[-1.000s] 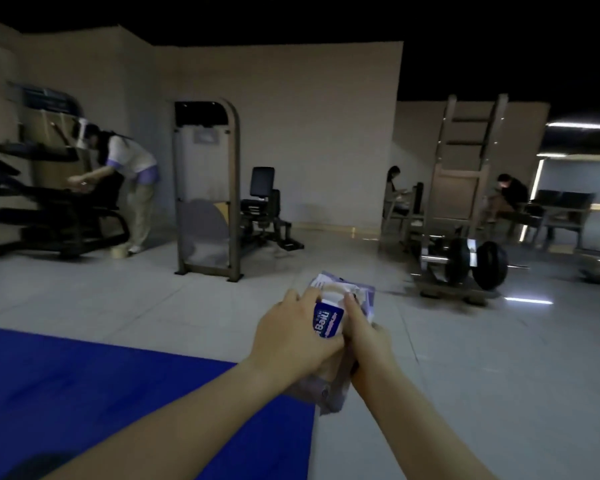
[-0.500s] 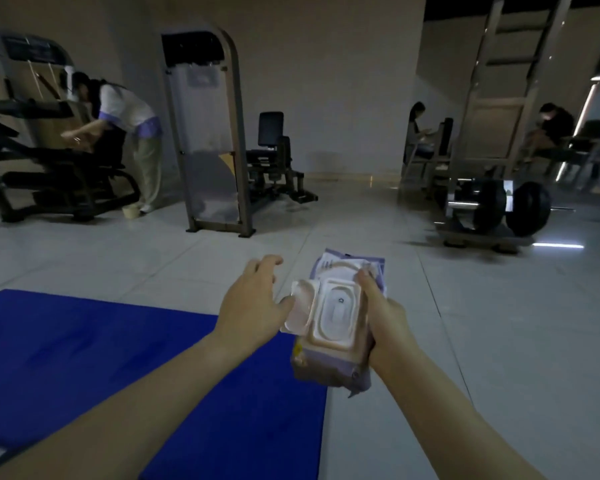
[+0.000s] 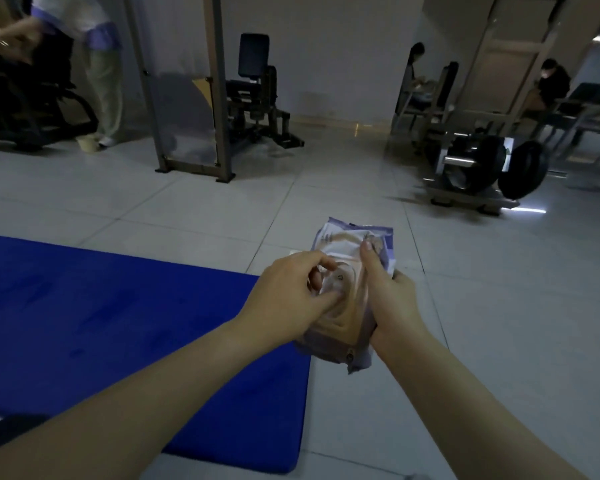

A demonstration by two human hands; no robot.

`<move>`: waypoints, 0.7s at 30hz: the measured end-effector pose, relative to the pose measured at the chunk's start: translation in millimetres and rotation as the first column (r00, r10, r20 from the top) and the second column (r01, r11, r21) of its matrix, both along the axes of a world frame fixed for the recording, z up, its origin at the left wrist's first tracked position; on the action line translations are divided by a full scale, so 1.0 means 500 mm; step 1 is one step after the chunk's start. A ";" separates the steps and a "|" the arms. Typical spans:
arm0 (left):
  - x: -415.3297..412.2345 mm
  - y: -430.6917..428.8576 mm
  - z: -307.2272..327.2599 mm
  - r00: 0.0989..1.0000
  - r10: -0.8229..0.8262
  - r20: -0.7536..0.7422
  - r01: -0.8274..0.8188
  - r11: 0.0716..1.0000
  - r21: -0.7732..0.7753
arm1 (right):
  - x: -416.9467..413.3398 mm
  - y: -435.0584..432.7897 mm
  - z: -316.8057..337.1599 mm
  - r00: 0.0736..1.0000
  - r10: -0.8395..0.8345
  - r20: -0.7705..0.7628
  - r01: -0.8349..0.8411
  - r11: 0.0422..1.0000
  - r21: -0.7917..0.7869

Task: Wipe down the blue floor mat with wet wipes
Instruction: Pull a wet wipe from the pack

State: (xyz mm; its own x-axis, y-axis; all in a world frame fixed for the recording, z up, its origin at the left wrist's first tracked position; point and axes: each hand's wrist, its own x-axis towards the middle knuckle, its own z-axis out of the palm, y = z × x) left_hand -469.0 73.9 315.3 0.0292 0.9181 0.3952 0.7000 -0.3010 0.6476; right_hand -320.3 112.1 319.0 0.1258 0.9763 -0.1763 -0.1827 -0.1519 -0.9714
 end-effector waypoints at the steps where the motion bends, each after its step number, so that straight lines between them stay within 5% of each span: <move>1: 0.004 0.002 -0.001 1.000 0.020 0.018 -0.019 0.999 -0.031 | -0.002 0.001 -0.001 1.000 -0.009 0.008 0.009 1.000 0.000; 9: -0.002 0.004 -0.007 0.953 0.082 0.293 -0.021 0.979 -0.203 | -0.020 -0.006 -0.003 0.999 0.000 0.050 -0.001 1.000 0.024; 12: -0.011 -0.008 -0.005 0.963 0.088 0.255 -0.040 0.981 -0.189 | -0.023 -0.020 -0.004 0.997 0.028 0.069 -0.032 0.998 0.053; 16: -0.011 -0.027 -0.007 0.994 0.092 -0.051 -0.093 0.995 -0.025 | -0.022 -0.029 -0.003 0.997 0.053 0.064 -0.057 0.997 0.055; 21: -0.014 -0.033 -0.007 0.994 0.111 0.014 -0.109 0.992 -0.069 | -0.027 -0.038 -0.002 0.993 0.060 0.105 -0.070 0.993 0.095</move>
